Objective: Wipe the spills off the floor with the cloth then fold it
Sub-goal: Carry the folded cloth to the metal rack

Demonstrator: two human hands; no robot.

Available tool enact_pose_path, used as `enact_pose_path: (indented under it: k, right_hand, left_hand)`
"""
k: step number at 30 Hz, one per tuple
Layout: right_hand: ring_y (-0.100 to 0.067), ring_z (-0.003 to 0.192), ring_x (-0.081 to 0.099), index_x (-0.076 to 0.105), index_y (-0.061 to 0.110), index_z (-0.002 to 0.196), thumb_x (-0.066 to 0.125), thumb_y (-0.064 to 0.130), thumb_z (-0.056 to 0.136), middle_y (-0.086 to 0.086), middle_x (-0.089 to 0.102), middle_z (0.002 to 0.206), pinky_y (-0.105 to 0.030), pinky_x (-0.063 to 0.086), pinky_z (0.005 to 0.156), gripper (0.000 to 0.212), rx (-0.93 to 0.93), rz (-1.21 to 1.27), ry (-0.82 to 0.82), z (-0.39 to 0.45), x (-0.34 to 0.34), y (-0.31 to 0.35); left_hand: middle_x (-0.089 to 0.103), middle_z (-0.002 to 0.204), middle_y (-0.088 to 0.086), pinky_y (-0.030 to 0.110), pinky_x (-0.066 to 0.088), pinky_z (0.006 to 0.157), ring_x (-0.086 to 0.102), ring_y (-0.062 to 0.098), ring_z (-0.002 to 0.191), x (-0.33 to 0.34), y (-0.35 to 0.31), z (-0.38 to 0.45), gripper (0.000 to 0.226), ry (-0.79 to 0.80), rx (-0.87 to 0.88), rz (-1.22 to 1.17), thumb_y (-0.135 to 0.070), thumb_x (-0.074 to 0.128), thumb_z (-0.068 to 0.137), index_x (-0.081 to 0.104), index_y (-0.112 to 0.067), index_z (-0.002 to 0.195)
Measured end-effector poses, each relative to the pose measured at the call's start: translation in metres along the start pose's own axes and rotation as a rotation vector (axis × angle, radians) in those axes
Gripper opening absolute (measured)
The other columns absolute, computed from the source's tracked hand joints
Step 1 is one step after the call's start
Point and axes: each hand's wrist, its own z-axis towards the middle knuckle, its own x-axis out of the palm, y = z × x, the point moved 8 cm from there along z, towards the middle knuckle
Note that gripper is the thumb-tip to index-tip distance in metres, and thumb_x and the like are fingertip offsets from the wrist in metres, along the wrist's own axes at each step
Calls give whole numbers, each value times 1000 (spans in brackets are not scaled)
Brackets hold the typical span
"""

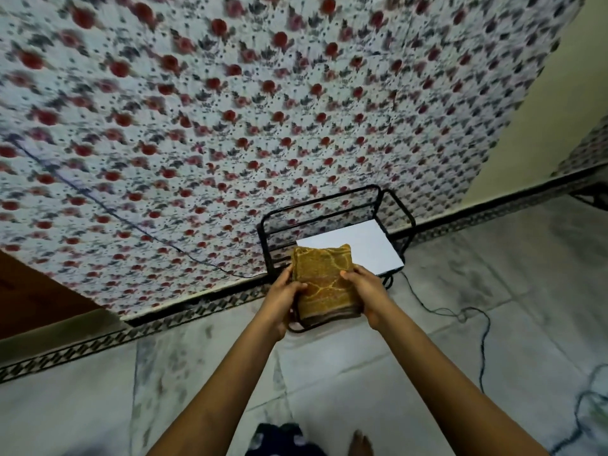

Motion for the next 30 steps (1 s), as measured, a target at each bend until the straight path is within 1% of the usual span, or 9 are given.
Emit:
enact_pose_path:
  k: [4, 9, 13, 17, 20, 22, 26, 28, 30]
  right_hand:
    - [-25, 90, 59, 59, 12, 113, 53, 14, 93, -13, 61, 112, -28, 48, 64, 21, 55, -28, 13, 71, -42, 31]
    - [-28, 102, 57, 57, 9, 120, 52, 16, 93, -15, 60, 120, -37, 48, 86, 29, 129, -115, 37, 126, -59, 33]
    - [-29, 107, 55, 53, 9, 126, 50, 21, 94, -14, 57, 124, -41, 46, 95, 34, 192, -192, 53, 197, -76, 42]
    - [-27, 100, 56, 53, 7, 125, 50, 18, 94, -14, 58, 122, -37, 48, 88, 33, 258, -215, 14, 243, -90, 48]
    - [-21, 87, 56, 53, 7, 126, 49, 15, 94, -11, 59, 115, -28, 48, 68, 33, 293, -192, -23, 282, -100, 47]
    - [-20, 84, 56, 54, 7, 124, 48, 16, 94, -12, 59, 112, -26, 47, 64, 31, 325, -205, -47, 315, -107, 38]
    - [-31, 104, 58, 54, 11, 124, 57, 34, 91, -12, 59, 120, -44, 47, 93, 40, 364, -246, -102, 376, -113, -1]
    - [-28, 104, 57, 53, 19, 123, 55, 40, 91, -4, 60, 118, -48, 45, 97, 39, 393, -307, -71, 411, -112, -32]
    - [-27, 105, 56, 51, 17, 127, 49, 33, 95, -2, 58, 114, -43, 44, 98, 35, 379, -346, -39, 435, -107, -44]
  left_hand:
    - [60, 118, 3, 48, 48, 94, 56, 26, 108, 48, -13, 66, 45, -36, -25, -18, -4, 44, 91, 51, -30, 126]
    - [59, 115, 3, 33, 51, 68, 57, 18, 92, 71, -10, 114, 45, -63, -104, -58, -6, 44, 94, 46, -31, 131]
    - [60, 116, 3, 32, 50, 67, 58, 17, 92, 96, -10, 184, 46, -96, -167, -40, -10, 47, 94, 46, -33, 133]
    - [58, 107, 1, 31, 50, 65, 57, 15, 86, 117, -13, 229, 44, -121, -207, -30, -9, 46, 94, 45, -33, 131]
    - [56, 120, 6, 32, 49, 69, 56, 15, 90, 130, -14, 266, 43, -123, -210, -30, -11, 45, 95, 43, -27, 135]
    - [56, 123, 7, 34, 49, 72, 56, 17, 94, 136, -5, 297, 42, -142, -234, -50, -14, 47, 95, 45, -26, 135]
    - [59, 124, 6, 43, 50, 90, 57, 24, 107, 142, 24, 359, 39, -172, -281, -38, -17, 48, 95, 48, -25, 133]
    - [60, 124, 8, 45, 49, 94, 58, 27, 109, 140, 49, 393, 38, -216, -313, -41, -16, 48, 95, 50, -24, 132]
    - [59, 125, 10, 46, 46, 98, 57, 28, 110, 130, 63, 417, 35, -274, -302, -27, -14, 48, 95, 52, -25, 128]
